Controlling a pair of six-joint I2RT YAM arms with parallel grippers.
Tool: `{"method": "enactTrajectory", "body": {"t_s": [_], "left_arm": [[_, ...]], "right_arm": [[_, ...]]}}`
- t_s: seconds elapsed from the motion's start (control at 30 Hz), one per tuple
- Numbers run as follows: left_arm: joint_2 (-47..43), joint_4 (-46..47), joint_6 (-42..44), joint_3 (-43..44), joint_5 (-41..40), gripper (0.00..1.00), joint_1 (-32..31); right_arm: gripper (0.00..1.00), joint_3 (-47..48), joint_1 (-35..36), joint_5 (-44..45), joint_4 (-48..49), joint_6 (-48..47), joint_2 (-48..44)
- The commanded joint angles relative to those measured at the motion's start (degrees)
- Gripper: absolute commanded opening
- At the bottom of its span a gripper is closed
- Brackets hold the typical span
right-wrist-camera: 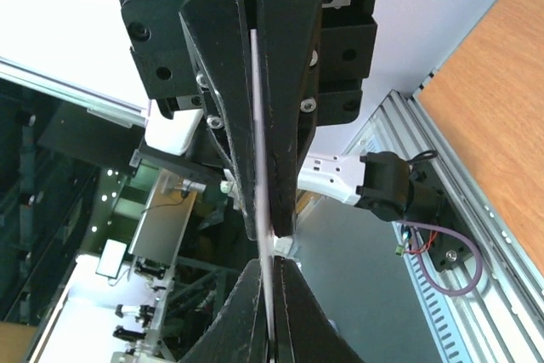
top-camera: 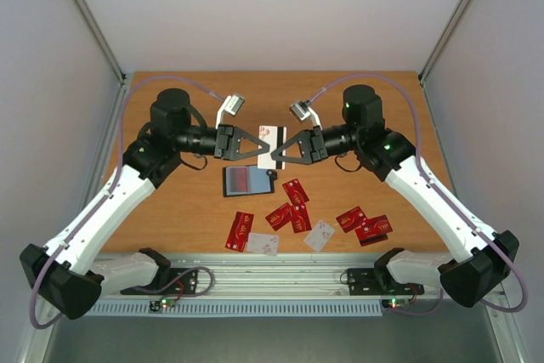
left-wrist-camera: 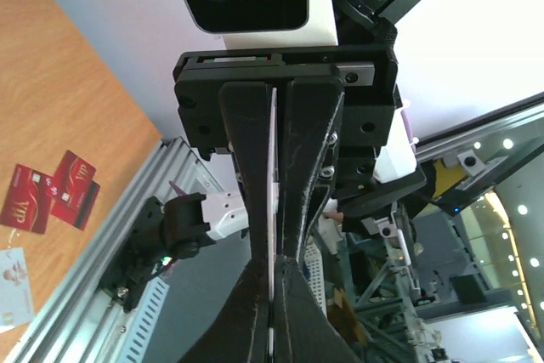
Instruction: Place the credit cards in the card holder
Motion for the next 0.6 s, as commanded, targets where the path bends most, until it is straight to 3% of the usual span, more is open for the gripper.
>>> {"method": "enactTrajectory", "body": {"t_s": [0.0,0.03,0.13,0.17,0.37,0.47,0.57], "left_arm": [[0.3,4.5,-1.3,-0.9,1.9,0.0,0.2],[0.2,4.5,-1.4,-1.2,1.4,0.0,0.2],[0.2,1.0,-0.8,-1.0,-1.5,0.0,0.3],[0.4,-2.8,0.5,-0.3,-3.1,0.0,0.3],[1.1,-28.9,16.8,4.0,-16.9,0.0,1.5],[0.0,-33.1,18.3,2.0,-24.4,0.0,2.9],[-1.6,-30.0,16.1,-3.8,-28.4,0.0,3.8]], "right_arm": [[0.06,2.7,-0.2,-1.1,2.1,0.4,1.1],[0.13,3.1,-0.2,-0.5,1.4,-0.3,1.3],[0.54,4.0,-0.2,3.0,-3.9,-3.8,1.2],[0.59,4.1,-0.2,4.7,-5.9,-5.1,1.0],[0.62,2.1,-0.4,18.4,-18.1,-8.9,-0.3],[0.61,0.3,-0.4,26.0,-22.9,-7.7,-0.4],[0.6,-2.8,-0.3,28.6,-22.5,-5.3,-0.2]]}}
